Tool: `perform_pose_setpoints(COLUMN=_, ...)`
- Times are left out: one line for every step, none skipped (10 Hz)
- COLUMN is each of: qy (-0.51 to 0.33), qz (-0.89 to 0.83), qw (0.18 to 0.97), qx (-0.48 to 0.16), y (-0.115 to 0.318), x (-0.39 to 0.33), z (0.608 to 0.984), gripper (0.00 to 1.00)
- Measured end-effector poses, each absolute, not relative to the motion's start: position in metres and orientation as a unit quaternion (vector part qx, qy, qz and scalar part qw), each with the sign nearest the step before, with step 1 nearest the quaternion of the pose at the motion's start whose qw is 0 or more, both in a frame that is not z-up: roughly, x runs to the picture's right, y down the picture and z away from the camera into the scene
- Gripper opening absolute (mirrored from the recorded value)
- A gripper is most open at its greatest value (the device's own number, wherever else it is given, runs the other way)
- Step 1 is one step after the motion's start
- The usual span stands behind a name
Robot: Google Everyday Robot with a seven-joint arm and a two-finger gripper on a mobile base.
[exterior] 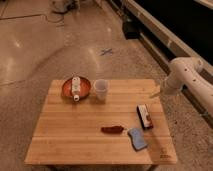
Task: Place the pepper in the ceramic bowl
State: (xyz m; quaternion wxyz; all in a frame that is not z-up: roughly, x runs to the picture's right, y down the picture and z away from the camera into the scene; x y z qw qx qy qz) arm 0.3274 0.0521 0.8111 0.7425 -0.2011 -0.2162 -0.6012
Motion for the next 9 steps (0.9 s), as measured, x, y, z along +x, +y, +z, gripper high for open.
perform_pose_setpoints(qy=-0.218, qz=-0.604, qw=0.740, qx=-0.201, y=0.053, x=0.326, z=0.811, gripper=0.80)
perform_pose_setpoints(qy=-0.221, qz=-0.612, qw=0.733, qx=-0.198, y=0.054, x=0.321, z=0.810, gripper=0.80)
perform_pose_setpoints(qy=-0.230, qz=-0.634, qw=0.713, qx=-0.191, y=0.058, x=0.305, z=0.809, gripper=0.80)
perform_pose_setpoints(qy=-0.242, qz=-0.662, qw=0.686, qx=-0.183, y=0.063, x=0.281, z=0.808, gripper=0.80)
perform_pose_setpoints(qy=-0.256, qz=-0.696, qw=0.649, qx=-0.172, y=0.072, x=0.251, z=0.806, gripper=0.80)
perform_pose_setpoints(qy=-0.266, qz=-0.717, qw=0.622, qx=-0.166, y=0.079, x=0.231, z=0.805, gripper=0.80)
perform_pose_setpoints(qy=-0.285, qz=-0.752, qw=0.574, qx=-0.155, y=0.093, x=0.195, z=0.804, gripper=0.80)
perform_pose_setpoints(qy=-0.298, qz=-0.772, qw=0.542, qx=-0.149, y=0.105, x=0.173, z=0.804, gripper=0.80)
perform_pose_setpoints(qy=-0.307, qz=-0.785, qw=0.518, qx=-0.146, y=0.114, x=0.158, z=0.804, gripper=0.80)
